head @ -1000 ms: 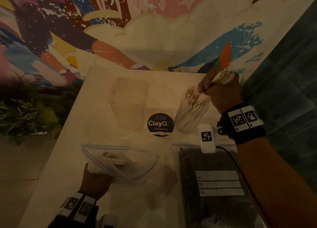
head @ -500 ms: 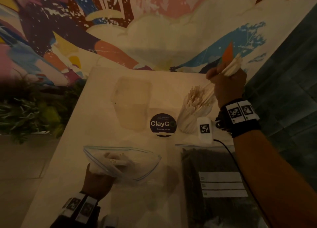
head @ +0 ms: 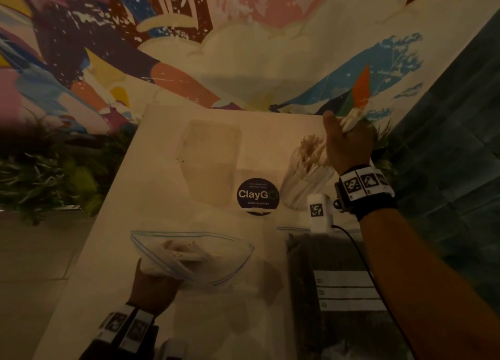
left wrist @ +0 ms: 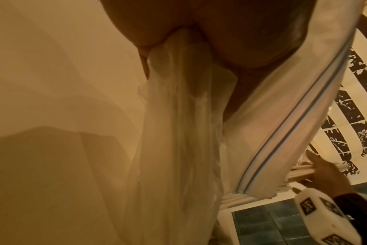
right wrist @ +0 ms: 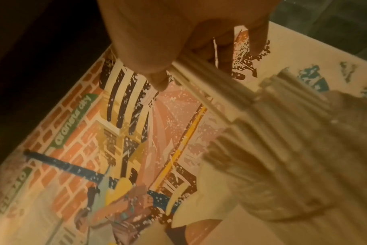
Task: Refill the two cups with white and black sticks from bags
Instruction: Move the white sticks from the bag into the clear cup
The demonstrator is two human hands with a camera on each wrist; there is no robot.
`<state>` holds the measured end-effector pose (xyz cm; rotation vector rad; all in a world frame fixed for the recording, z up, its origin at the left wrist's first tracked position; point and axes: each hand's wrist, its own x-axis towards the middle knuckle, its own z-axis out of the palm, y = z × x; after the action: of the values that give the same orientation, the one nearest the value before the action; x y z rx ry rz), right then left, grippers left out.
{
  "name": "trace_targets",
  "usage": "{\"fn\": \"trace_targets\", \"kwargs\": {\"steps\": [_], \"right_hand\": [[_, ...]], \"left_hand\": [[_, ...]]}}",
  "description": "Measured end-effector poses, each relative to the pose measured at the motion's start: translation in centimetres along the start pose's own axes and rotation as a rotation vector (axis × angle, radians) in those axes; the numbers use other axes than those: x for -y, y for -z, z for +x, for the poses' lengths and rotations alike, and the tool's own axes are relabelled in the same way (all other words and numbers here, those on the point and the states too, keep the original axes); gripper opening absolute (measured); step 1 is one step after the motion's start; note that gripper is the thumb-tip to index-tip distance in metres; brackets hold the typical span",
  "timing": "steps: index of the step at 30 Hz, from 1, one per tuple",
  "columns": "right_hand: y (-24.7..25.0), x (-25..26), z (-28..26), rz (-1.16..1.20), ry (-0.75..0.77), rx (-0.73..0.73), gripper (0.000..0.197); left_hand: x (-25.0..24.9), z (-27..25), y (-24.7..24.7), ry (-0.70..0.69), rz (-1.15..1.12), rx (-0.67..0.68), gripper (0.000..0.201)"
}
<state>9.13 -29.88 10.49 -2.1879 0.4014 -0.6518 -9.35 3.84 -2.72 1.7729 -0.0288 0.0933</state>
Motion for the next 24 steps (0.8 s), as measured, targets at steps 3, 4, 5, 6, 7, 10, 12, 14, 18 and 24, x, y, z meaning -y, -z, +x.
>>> {"fn": "trace_targets", "kwargs": {"steps": [3, 4, 5, 6, 7, 10, 12, 14, 18, 24], "right_hand": [[-0.5, -0.6, 0.3, -0.235, -0.018, 0.130, 0.083], [-0.5, -0.6, 0.3, -0.232, -0.008, 0.125, 0.081], [-0.4, -0.4, 0.4, -0.174, 0.023, 0.089, 0.073], [-0.1, -0.1, 0.3, -0.092, 0.067, 0.038, 0.063], [0.2, 0.1, 0.3, 0.015, 0.132, -0.022, 0.059], [0.9, 0.8, 0.0, 0.140, 0.386, -0.207, 0.070], [0.6, 0.5, -0.1, 0.026, 0.415, -0.150, 0.063], [0.0, -0.2, -0.3, -0.257, 0.369, 0.118, 0.053], [-1.1, -1.5, -1.1, -0.577, 0.310, 0.422, 0.063], [-2.4, -1.2, -1.5, -0.768, 0.397, 0.441, 0.067]], "left_hand": [[-0.7, 0.1, -0.3, -0.026, -0.024, 0.016, 0.032], [-0.7, 0.1, -0.2, -0.020, -0.038, 0.007, 0.033], [-0.7, 0.0, -0.2, -0.010, -0.049, -0.001, 0.033], [-0.6, -0.1, -0.1, 0.001, -0.058, -0.005, 0.032], [-0.6, -0.1, 0.0, 0.007, -0.047, -0.002, 0.032], [-0.7, -0.3, 0.0, 0.007, -0.025, 0.001, 0.031], [-1.2, -0.2, -0.2, 0.021, -0.020, -0.016, 0.038], [-1.8, -0.3, -0.5, -0.028, 0.012, -0.001, 0.031], [-2.4, -0.3, -0.6, -0.035, 0.032, 0.024, 0.013], [-1.9, -0.1, -0.6, -0.016, -0.025, 0.029, 0.018]]}}
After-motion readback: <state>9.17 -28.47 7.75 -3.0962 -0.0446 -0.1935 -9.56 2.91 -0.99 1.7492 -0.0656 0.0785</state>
